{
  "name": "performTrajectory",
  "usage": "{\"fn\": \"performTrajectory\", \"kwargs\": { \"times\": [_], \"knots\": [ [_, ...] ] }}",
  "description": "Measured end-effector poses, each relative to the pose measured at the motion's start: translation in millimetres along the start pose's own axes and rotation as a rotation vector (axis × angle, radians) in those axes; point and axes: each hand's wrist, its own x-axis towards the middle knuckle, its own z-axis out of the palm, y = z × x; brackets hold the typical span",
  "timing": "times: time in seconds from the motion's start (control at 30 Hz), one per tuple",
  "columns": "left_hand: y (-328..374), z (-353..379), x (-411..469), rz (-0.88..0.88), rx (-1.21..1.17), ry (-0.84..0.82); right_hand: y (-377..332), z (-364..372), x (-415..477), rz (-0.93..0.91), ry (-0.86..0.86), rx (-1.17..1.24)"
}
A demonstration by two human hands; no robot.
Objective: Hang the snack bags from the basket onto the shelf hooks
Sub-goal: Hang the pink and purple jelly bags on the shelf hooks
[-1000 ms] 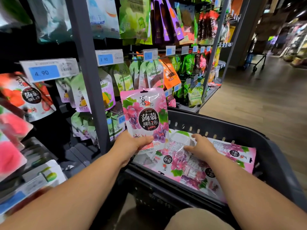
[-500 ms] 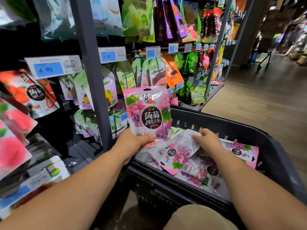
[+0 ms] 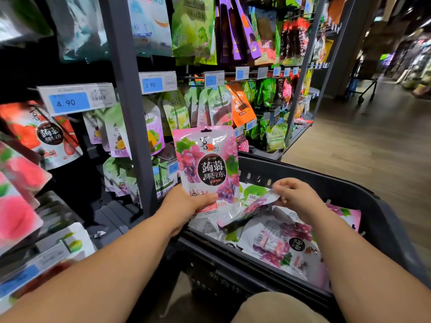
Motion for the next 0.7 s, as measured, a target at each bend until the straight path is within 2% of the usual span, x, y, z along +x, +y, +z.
{"fn": "performTrajectory", "kwargs": {
  "times": [0.07,0.2,0.37,0.47,0.6,0.7],
  "knots": [
    [0,0,0,-0.001,0.000,0.002,-2,-2,-3,-0.007,-0.082,0.002],
    [-2,-1,1,0.001,-0.006,0.000,-8,-7,-7,-0.037,-0.156,-0.237],
    [-3,-1,1,0.010,-0.017,0.001,-5,2,-2,-0.099,0.027,-0.550],
    [-4,-2,2,0.016,-0.031,0.003,-7,3,-1,-0.115,0.069,-0.634],
    [-4,-2,2,0.019,-0.057,0.000,-6,-4,5,-0.175,0.123,-0.889],
    [-7,-3,4,0.016,-0.069,0.007,-4,-6,5,-0.216,0.201,-0.952]
  ]
}}
